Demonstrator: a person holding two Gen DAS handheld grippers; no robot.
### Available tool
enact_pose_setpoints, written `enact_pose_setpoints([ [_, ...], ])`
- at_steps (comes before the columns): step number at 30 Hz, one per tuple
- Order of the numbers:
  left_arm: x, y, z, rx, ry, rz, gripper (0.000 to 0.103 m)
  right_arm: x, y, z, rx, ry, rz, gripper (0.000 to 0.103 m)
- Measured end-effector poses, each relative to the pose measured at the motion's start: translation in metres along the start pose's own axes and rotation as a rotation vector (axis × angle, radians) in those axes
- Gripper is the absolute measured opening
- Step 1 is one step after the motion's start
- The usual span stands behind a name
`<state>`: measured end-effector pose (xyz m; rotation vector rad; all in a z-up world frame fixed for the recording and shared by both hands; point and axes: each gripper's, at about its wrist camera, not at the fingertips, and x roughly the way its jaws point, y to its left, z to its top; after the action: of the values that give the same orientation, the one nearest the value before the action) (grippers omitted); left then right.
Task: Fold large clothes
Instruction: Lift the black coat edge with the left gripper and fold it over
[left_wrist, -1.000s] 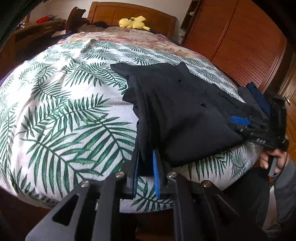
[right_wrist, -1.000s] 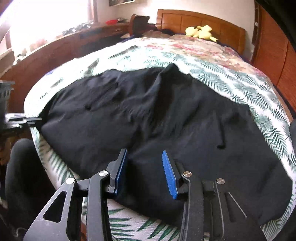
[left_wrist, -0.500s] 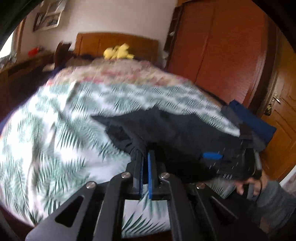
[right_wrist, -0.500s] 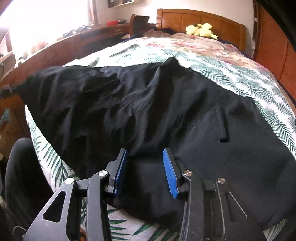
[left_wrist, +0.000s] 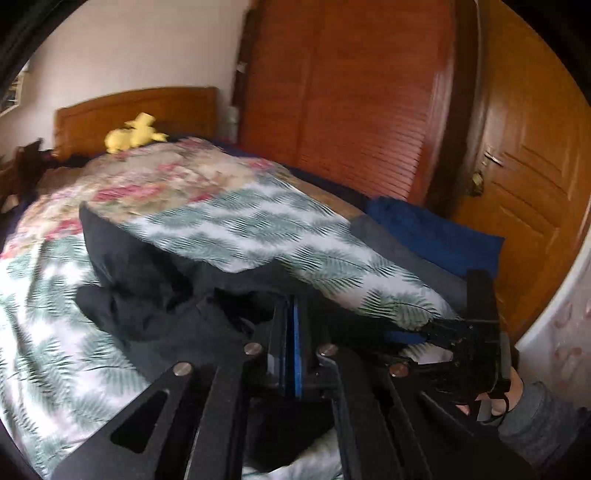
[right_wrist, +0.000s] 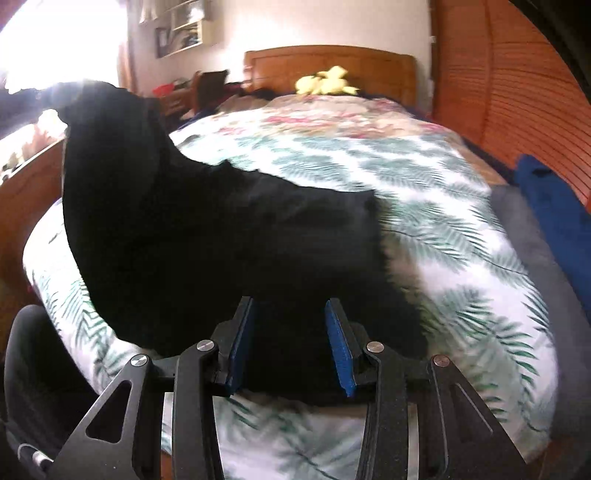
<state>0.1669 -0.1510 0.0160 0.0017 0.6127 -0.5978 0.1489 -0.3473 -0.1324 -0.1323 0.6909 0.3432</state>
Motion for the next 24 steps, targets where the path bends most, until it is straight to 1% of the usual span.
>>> enact_pose_setpoints([
  [2, 0.021, -0.016, 0.001, 0.010, 0.030, -0.026, 0.000, -0.010, -0.013, -0.004, 0.017, -0.012, -0.019, 0.039],
  [3, 0.038, -0.024, -0.001, 0.020, 0.056, -0.040, 0.000, -0.018, -0.022, -0.006, 0.030, -0.021, -0.031, 0.039],
  [6, 0.076, -0.039, -0.013, 0.041, 0.121, -0.049, 0.000, -0.032, -0.040, -0.012, 0.062, -0.035, -0.053, 0.039],
  [9, 0.112, -0.040, -0.029, 0.028, 0.196, -0.051, 0.000, -0.043, -0.053, -0.017, 0.083, -0.042, -0.074, 0.039],
  [10, 0.118, -0.039, -0.033, 0.021, 0.207, -0.049, 0.000, -0.046, -0.057, -0.018, 0.088, -0.043, -0.077, 0.039],
  [12, 0.117, -0.043, -0.039, 0.036, 0.198, -0.035, 0.000, -0.050, -0.062, -0.021, 0.100, -0.044, -0.082, 0.039],
  [15, 0.106, -0.050, -0.036, 0.074, 0.178, 0.005, 0.000, -0.054, -0.065, -0.024, 0.107, -0.047, -0.082, 0.039],
  [17, 0.102, -0.048, -0.032, 0.076, 0.173, 0.017, 0.000, -0.055, -0.064, -0.023, 0.109, -0.050, -0.079, 0.039],
  [18, 0.093, -0.047, -0.029, 0.068, 0.165, 0.025, 0.000, -0.056, -0.064, -0.022, 0.113, -0.054, -0.075, 0.040],
  [20, 0.084, -0.043, -0.024, 0.059, 0.151, 0.020, 0.001, -0.056, -0.065, -0.019, 0.119, -0.064, -0.068, 0.040],
  [24, 0.047, -0.032, -0.013, 0.042, 0.088, -0.006, 0.003, -0.057, -0.059, -0.006, 0.128, -0.093, -0.041, 0.040],
])
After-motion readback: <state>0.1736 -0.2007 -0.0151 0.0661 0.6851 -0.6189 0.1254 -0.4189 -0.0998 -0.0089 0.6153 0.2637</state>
